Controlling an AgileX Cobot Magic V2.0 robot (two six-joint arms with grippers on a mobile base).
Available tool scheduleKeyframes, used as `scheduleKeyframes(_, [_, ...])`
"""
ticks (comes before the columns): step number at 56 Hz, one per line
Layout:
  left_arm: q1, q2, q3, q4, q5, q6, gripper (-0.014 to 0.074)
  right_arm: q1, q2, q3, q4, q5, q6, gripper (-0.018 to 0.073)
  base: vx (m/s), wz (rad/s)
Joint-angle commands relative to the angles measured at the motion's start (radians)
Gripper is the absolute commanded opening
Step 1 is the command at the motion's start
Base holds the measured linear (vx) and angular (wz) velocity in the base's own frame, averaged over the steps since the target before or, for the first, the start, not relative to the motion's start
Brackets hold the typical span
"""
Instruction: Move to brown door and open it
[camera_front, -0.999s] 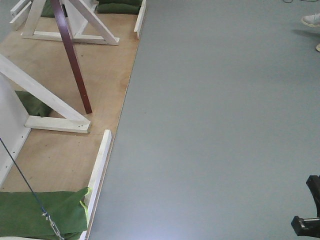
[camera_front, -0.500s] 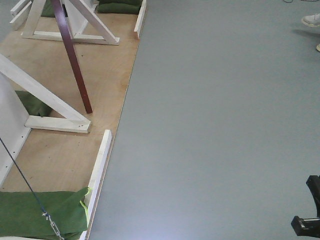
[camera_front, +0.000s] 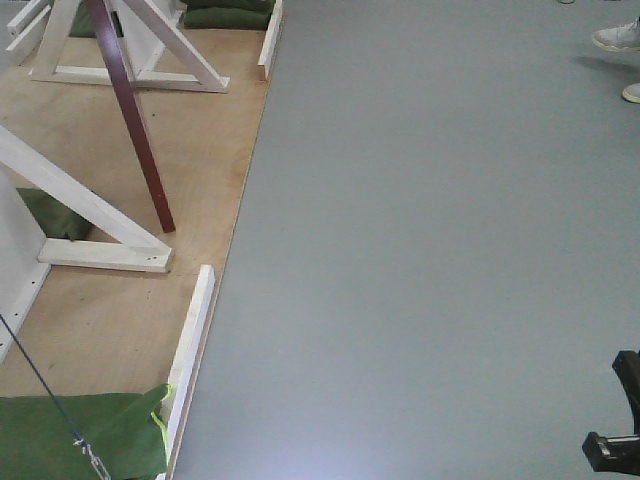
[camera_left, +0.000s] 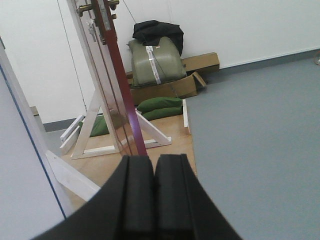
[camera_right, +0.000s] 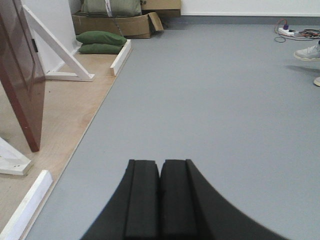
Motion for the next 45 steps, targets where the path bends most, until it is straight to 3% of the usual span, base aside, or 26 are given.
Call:
scheduleKeyframes(1, [0.0,-0.013,-0.023,-0.009,-0.083,-0.01,-0.0006,-0.001,-0.006,0.004,-0.003,-0.076,-0.006,0.0,0.08,-0.12])
scheduleKeyframes(45, [0.0,-0.013,-0.023,-0.009,-0.083,-0.01,-0.0006,-0.001,-0.006,0.004,-0.003,-0.076,-0.006,0.0,0.17,-0.07])
